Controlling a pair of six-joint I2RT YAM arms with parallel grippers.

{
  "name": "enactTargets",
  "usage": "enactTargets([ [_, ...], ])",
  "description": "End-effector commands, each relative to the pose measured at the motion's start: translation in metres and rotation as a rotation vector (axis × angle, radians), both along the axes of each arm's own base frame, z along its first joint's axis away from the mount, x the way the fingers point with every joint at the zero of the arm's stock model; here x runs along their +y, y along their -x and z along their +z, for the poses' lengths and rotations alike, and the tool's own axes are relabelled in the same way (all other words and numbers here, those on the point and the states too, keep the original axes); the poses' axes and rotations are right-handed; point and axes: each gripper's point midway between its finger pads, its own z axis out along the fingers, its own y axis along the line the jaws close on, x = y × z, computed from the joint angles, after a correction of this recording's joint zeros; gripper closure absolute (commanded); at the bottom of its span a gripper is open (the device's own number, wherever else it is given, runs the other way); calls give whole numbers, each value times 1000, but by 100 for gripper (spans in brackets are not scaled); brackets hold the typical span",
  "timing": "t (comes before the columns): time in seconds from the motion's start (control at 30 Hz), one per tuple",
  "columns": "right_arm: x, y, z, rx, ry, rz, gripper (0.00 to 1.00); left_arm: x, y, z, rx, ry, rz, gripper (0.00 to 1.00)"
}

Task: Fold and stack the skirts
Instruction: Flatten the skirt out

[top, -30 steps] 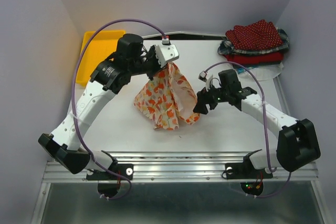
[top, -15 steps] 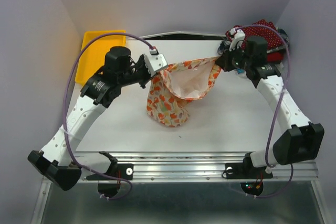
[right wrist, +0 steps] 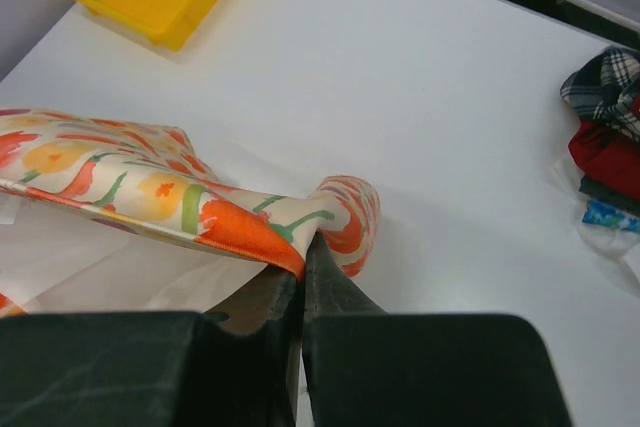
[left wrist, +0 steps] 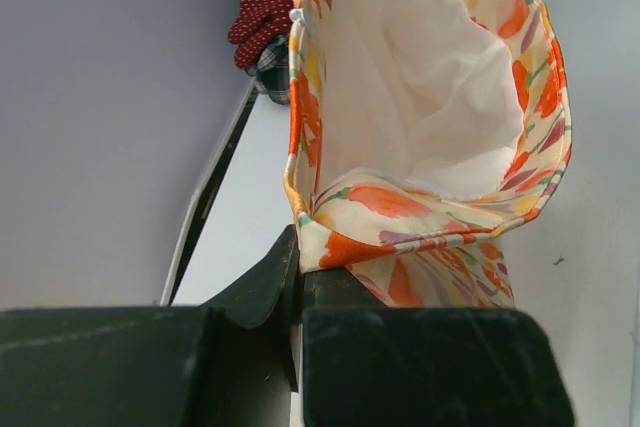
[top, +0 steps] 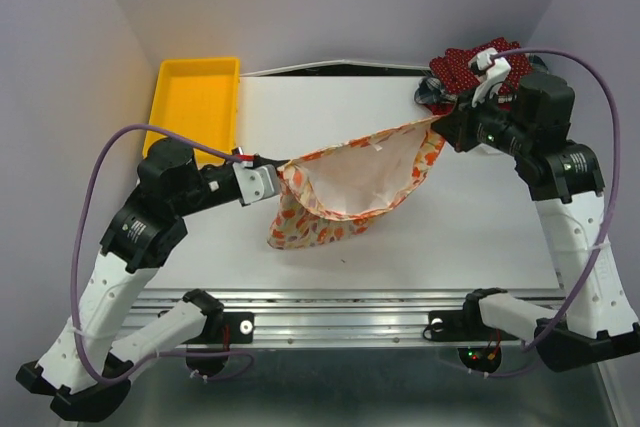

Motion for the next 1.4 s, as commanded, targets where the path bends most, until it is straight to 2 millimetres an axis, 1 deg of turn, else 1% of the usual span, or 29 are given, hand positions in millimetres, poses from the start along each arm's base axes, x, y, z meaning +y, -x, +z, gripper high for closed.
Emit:
enactTargets([
  [0.0, -103, -8, 14, -18, 149, -489, 99, 33, 31, -24, 123, -71, 58, 93],
  [0.1, -103, -19, -7, 50, 182, -487, 99, 23, 22, -44, 247, -57, 60, 97],
  [0.13, -103, -37, -27, 109, 201, -487, 99, 19, 14, -50, 285, -52, 81, 97],
  [0.17, -104, -49, -40, 144, 219, -495, 99, 13, -3, -64, 346, -73, 108, 97],
  [0.23, -102, -77, -61, 201, 233, -499, 99, 6, -30, -75, 404, -68, 155, 97],
  [0.27, -101, -110, -82, 257, 257, -499, 96, -2, -52, -97, 481, -102, 168, 96],
  [0.3, -98, -126, -92, 294, 256, -497, 92, 6, -78, -94, 488, -69, 217, 94],
  [0.33, -97, -145, -98, 304, 262, -496, 77, 8, -97, -99, 537, -44, 243, 91],
  [0.37, -97, -164, -103, 303, 272, -496, 63, 7, -126, -128, 640, -56, 263, 82],
  [0.4, -93, -197, -105, 290, 262, -493, 49, 14, -150, -132, 668, -31, 301, 75],
  [0.43, -91, -208, -106, 288, 265, -478, 26, 34, -183, -120, 665, 19, 370, 67],
  [0.47, -90, -217, -104, 270, 264, -473, 17, 43, -202, -124, 715, 54, 417, 59],
  [0.5, -81, -225, -97, 250, 243, -425, 4, 59, -240, -158, 824, 47, 451, 2],
  [0.53, -81, -225, -96, 248, 248, -422, 2, 68, -245, -140, 800, 64, 469, 2],
  [0.6, -72, -213, -97, 260, 252, -348, 0, 76, -261, -149, 858, 55, 467, 1],
  [0.67, -70, -197, -109, 298, 271, -307, 0, 80, -261, -154, 870, 37, 459, 1],
  [0.73, -68, -169, -129, 341, 311, -242, 0, 81, -249, -154, 852, 20, 454, 1],
  [0.77, -68, -158, -138, 360, 323, -220, 0, 79, -239, -141, 813, 21, 452, 1],
  [0.83, -66, -130, -142, 360, 358, -141, 1, 78, -216, -159, 799, -52, 447, 1],
  [0.87, -68, -111, -170, 418, 407, -90, 2, 67, -197, -142, 722, -82, 412, 1],
  [0.9, -68, -98, -177, 441, 406, -80, 2, 62, -184, -145, 689, -117, 394, 1],
  [0.93, -74, -81, -176, 425, 455, -32, 3, 64, -160, -153, 631, -177, 384, 1],
  [0.97, -81, -59, -201, 482, 507, 0, 4, 59, -148, -154, 580, -205, 367, 1],
  [1.0, -85, -48, -208, 493, 540, 18, 7, 40, -129, -163, 549, -252, 311, 1],
  [1.03, -91, -35, -216, 517, 562, 26, 9, 36, -109, -191, 563, -315, 292, 1],
  [1.1, -109, -6, -242, 594, 635, 24, 13, 33, -88, -215, 546, -377, 301, 2],
  [1.17, -124, 9, -260, 658, 644, -4, 21, 19, -78, -233, 595, -384, 301, 8],
  [1.23, -128, 19, -276, 707, 627, -16, 23, 12, -72, -249, 683, -357, 303, 12],
  [1.37, -143, 8, -285, 691, 621, -68, 24, 1, -70, -262, 739, -310, 292, 16],
])
